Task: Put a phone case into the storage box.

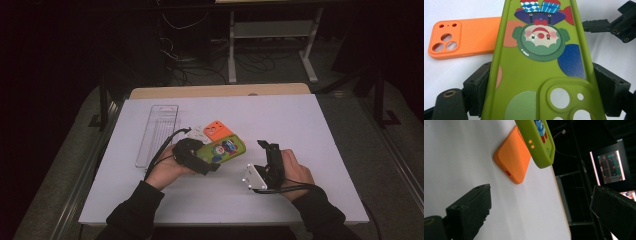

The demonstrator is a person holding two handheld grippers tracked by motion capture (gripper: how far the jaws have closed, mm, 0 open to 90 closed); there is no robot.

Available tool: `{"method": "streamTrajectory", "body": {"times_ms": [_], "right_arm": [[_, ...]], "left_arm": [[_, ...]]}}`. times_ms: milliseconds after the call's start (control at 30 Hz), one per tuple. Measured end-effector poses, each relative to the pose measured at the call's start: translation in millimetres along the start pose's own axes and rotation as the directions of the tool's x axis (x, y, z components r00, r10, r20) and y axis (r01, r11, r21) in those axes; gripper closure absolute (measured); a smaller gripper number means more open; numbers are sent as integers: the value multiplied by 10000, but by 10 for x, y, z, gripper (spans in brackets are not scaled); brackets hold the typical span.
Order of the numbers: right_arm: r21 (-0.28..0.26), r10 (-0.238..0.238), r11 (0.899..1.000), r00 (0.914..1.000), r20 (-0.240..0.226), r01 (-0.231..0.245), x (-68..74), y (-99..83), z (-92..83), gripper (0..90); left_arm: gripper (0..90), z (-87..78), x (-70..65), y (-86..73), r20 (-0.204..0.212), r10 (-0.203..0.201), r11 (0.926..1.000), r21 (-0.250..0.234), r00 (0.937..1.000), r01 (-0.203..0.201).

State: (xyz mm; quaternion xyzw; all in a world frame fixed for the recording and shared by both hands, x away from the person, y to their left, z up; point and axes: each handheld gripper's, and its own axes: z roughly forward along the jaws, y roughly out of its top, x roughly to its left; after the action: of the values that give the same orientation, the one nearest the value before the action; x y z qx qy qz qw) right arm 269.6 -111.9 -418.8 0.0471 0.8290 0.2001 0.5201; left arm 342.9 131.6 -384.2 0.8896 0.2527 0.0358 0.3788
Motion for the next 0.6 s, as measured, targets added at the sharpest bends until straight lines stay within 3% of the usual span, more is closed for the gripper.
{"method": "streamTrajectory", "body": {"times_ms": [200, 233, 367, 467, 600], "right_arm": [[-35, -768, 9970, 9954, 573, 771, 33, 34, -9, 27], [-101, -1139, 9934, 9917, 595, 1147, 36, 36, -2, 27], [-110, -1245, 9920, 9892, 776, 1257, 76, 65, -9, 30], [-255, -1468, 9883, 9831, 1095, 1504, 88, 95, -12, 33], [-423, -1850, 9803, 9721, 1441, 1928, 102, 136, -9, 36]], "left_arm": [[154, -5, 1, 4, 6, 49, 10000, 16, 10000, -49], [154, -6, -2, 6, 6, 27, 10000, 6, 10000, -27], [154, -12, 0, 12, 43, 128, 9999, 76, 9999, -128], [154, -2, -18, 13, 79, 2, 10000, -55, 10000, -1], [154, -12, -16, 21, 99, 268, 9995, 157, 9996, -269]]}}
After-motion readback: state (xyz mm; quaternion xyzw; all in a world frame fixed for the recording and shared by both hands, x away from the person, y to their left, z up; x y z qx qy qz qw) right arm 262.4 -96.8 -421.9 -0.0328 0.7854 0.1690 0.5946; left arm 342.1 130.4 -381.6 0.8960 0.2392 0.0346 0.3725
